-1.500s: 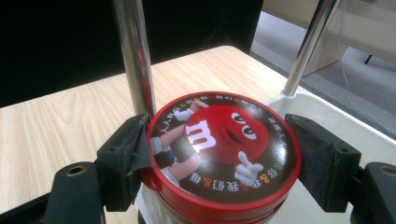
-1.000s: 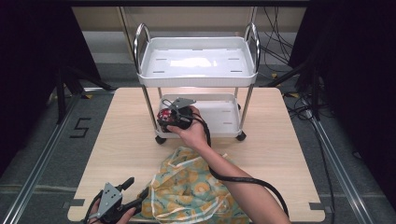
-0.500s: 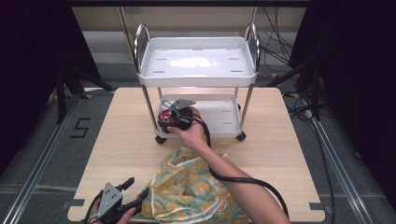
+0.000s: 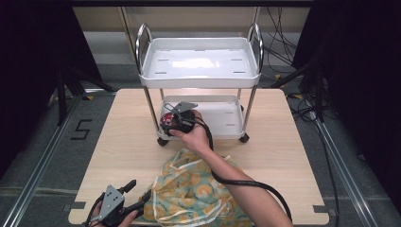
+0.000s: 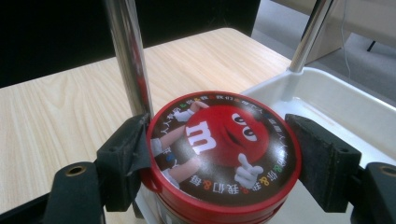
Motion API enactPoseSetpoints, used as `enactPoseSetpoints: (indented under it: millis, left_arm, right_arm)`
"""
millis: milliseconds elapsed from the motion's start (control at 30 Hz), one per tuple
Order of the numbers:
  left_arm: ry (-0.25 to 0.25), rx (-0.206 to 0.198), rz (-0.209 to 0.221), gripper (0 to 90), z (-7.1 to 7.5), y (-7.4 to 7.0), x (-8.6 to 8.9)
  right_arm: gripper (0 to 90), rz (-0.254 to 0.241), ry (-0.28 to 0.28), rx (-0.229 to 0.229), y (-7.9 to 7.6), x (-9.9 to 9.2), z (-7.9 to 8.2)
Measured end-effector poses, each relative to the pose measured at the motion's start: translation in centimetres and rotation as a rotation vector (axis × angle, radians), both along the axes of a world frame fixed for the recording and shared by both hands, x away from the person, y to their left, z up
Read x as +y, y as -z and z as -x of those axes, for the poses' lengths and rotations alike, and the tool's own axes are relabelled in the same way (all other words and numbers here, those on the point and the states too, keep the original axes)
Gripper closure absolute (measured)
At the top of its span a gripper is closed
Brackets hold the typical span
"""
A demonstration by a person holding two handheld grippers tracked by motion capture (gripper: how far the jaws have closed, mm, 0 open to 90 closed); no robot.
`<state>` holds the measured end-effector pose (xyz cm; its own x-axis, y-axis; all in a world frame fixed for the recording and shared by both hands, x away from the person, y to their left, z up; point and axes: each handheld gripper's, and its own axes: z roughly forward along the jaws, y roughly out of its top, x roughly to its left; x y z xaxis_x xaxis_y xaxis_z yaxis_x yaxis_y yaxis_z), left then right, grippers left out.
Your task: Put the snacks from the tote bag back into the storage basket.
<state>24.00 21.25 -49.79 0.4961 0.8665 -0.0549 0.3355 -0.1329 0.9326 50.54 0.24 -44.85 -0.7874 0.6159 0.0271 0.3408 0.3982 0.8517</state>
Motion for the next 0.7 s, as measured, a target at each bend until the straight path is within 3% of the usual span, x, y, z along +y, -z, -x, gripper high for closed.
enactPoseSetpoints:
  millis: [67,133,233,300,433,467,500,600,700]
  left_arm:
    - [0.004,-0.009,0.011,34.3,-0.06,0.04,-0.02]
    - [-0.001,-0.006,0.023,34.3,-0.05,0.07,-0.12]
    - [0.008,-0.004,-0.003,34.3,-0.04,0.00,0.02]
    - [0.009,-0.007,0.002,34.3,-0.08,0.04,0.00]
    - [0.005,-0.003,-0.003,34.3,-0.04,0.00,-0.01]
    - [0.006,-0.002,-0.003,34.3,-0.04,0.01,-0.02]
    - [0.007,-0.002,-0.003,34.4,-0.04,0.01,-0.03]
    - [0.001,0.002,0.002,34.5,0.00,0.01,-0.09]
    - [0.002,0.002,0.001,34.5,-0.02,0.03,-0.10]
  right_arm:
    - [26.5,0.006,0.008,-0.009,0.23,0.14,-0.11]
    - [26.5,0.000,0.002,0.014,0.17,0.10,0.13]
    - [26.5,0.003,0.011,0.000,0.24,0.12,0.02]
    - [26.5,0.004,0.019,0.000,0.32,0.15,-0.07]
    - [26.3,0.001,-0.007,0.009,0.31,-0.01,-0.01]
    - [26.2,0.016,-0.021,-0.026,0.39,-0.01,-0.30]
    - [26.1,0.020,-0.027,-0.026,0.39,0.00,-0.30]
    - [23.6,-0.001,-0.001,0.027,0.25,-0.01,0.08]
    - [21.4,0.002,0.014,0.024,0.24,0.07,-0.01]
